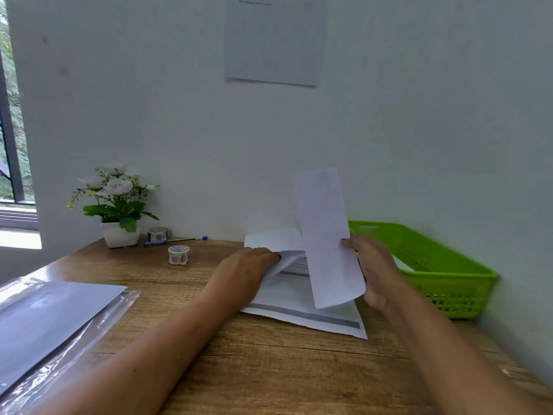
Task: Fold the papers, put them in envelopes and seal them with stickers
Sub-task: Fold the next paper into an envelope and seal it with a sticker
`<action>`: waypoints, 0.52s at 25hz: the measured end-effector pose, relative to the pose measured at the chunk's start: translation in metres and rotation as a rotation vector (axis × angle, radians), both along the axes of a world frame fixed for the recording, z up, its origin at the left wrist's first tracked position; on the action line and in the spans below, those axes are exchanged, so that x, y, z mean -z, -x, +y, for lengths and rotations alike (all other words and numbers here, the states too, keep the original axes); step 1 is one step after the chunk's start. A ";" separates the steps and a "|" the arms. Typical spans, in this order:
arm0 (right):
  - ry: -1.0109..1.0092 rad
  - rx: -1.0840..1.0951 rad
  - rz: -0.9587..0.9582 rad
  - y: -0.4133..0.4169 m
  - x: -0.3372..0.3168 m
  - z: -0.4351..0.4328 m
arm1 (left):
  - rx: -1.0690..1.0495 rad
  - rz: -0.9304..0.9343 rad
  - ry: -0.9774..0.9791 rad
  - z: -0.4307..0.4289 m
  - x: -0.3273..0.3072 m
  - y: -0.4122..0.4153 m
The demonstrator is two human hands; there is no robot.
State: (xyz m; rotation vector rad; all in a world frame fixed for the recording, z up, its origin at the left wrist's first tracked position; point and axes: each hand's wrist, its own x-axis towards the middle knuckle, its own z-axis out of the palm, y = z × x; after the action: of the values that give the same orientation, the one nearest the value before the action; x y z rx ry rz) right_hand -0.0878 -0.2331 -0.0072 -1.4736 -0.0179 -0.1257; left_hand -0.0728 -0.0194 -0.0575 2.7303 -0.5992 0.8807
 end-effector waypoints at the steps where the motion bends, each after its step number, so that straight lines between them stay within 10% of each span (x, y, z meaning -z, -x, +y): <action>1: 0.002 -0.027 0.014 0.003 0.000 0.004 | -0.016 -0.002 -0.015 -0.001 -0.003 0.001; 13: 0.348 -0.150 0.101 0.007 -0.003 -0.010 | -0.073 0.129 -0.364 -0.025 -0.009 0.011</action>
State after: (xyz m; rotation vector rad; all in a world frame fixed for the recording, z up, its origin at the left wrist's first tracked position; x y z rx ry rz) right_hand -0.0947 -0.2436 -0.0039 -1.8187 -0.0716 0.0781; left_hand -0.0833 -0.0441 -0.0482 3.1224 -0.6972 0.6568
